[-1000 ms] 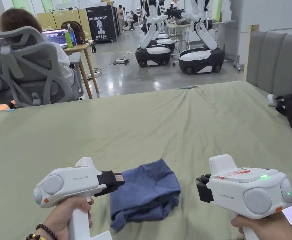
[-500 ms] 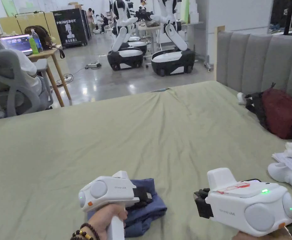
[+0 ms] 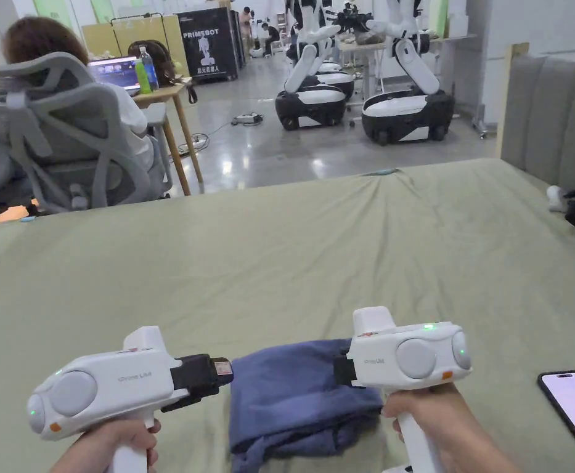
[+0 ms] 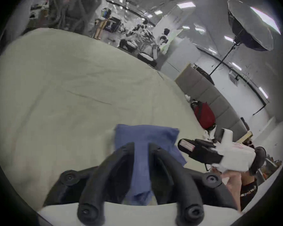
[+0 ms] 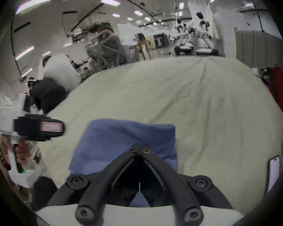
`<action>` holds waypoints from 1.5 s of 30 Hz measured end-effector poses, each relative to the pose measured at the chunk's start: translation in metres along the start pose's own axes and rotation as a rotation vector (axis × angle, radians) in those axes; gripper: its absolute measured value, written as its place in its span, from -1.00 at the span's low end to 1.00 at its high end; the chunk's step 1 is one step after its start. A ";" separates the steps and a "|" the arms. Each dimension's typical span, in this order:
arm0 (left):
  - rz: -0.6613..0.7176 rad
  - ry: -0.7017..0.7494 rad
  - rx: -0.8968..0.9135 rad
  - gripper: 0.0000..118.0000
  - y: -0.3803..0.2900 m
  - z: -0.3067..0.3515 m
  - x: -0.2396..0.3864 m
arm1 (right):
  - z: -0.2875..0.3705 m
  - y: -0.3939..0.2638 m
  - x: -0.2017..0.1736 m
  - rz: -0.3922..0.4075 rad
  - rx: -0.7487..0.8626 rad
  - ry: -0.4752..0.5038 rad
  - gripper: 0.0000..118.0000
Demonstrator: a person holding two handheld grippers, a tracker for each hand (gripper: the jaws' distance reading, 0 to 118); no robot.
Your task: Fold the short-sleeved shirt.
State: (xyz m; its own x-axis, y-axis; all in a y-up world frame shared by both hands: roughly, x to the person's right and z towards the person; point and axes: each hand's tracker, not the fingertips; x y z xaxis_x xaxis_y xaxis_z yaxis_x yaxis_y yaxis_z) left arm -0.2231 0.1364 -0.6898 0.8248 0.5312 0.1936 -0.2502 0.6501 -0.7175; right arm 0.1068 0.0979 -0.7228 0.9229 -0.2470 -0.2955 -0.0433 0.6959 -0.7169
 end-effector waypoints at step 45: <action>0.182 0.130 0.060 -0.50 0.102 0.191 -0.417 | -0.143 0.061 -0.313 0.387 0.284 0.199 -1.00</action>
State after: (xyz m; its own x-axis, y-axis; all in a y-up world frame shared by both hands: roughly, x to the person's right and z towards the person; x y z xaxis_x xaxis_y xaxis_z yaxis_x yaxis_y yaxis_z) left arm -0.6893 0.0852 -0.7158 0.8209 0.5704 -0.0263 -0.4273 0.5830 -0.6910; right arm -0.2393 0.1209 -0.7647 0.7682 -0.0399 -0.6390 -0.2353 0.9106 -0.3398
